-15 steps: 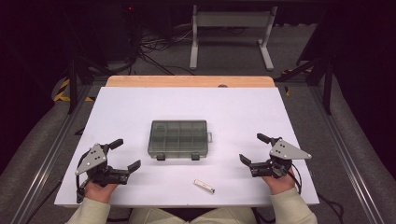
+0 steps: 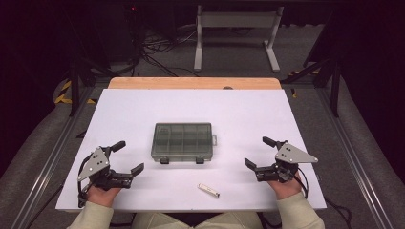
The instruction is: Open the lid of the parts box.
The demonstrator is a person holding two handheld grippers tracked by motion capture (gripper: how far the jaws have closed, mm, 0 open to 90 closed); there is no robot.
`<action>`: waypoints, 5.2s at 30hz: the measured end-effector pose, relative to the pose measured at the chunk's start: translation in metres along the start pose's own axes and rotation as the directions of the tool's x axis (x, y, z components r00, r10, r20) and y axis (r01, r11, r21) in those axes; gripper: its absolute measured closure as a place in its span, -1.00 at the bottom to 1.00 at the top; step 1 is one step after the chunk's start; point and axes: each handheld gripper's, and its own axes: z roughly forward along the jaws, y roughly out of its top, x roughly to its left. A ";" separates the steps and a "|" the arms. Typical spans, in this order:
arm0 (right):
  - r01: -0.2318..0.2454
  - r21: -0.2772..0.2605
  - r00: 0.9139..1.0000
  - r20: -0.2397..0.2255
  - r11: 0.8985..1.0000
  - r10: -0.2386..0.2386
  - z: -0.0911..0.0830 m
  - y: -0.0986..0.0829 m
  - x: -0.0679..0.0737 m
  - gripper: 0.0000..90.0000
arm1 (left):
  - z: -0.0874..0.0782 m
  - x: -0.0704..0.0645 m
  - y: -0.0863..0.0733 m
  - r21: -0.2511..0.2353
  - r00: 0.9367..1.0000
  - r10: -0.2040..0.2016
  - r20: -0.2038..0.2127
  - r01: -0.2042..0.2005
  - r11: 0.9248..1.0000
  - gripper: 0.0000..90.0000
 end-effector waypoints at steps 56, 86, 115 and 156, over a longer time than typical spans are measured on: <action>0.047 0.074 0.976 -0.218 0.996 -0.030 0.091 0.034 0.041 -0.84 | 0.040 0.007 0.022 0.098 0.997 0.011 0.075 -0.019 0.995 -0.89; 0.037 0.329 0.970 -0.240 0.944 0.045 0.118 0.012 0.042 -0.61 | 0.067 0.024 0.000 0.360 0.988 -0.054 0.146 -0.002 0.933 -0.63; 0.034 0.333 0.971 -0.236 0.942 0.049 0.119 0.005 0.042 -0.11 | 0.068 0.028 -0.010 0.438 0.985 -0.049 0.164 -0.028 0.899 -0.02; 0.040 0.322 0.972 -0.230 0.946 0.038 0.115 0.006 0.043 0.38 | 0.062 0.025 -0.005 0.426 0.983 -0.027 0.184 -0.055 0.903 0.52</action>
